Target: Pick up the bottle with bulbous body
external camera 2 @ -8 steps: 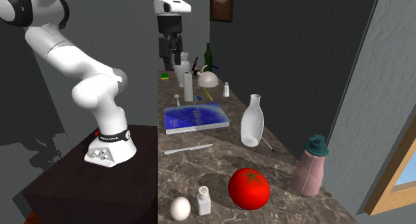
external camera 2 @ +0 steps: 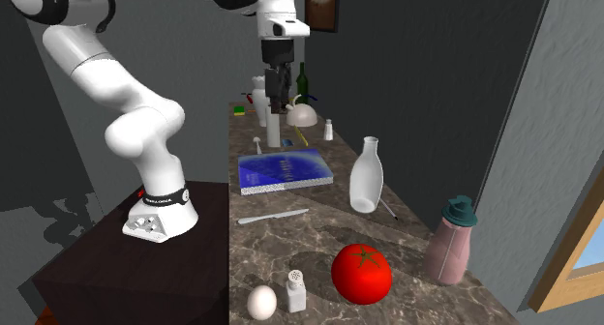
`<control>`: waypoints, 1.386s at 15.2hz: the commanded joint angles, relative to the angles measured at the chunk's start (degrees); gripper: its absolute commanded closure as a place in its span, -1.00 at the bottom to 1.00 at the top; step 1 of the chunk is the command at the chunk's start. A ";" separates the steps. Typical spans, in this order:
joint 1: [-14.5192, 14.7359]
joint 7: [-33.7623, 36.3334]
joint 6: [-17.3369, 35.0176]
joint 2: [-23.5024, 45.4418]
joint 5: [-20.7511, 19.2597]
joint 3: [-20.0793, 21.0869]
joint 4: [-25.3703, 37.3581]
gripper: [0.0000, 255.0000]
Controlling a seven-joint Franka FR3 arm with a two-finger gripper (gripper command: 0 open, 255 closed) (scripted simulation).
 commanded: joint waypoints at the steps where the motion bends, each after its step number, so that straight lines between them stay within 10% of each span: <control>1: 0.35 1.04 2.89 3.96 0.46 0.85 1.30 -1.00; 21: 3.86 12.04 18.37 45.79 -2.16 7.36 29.12 -1.00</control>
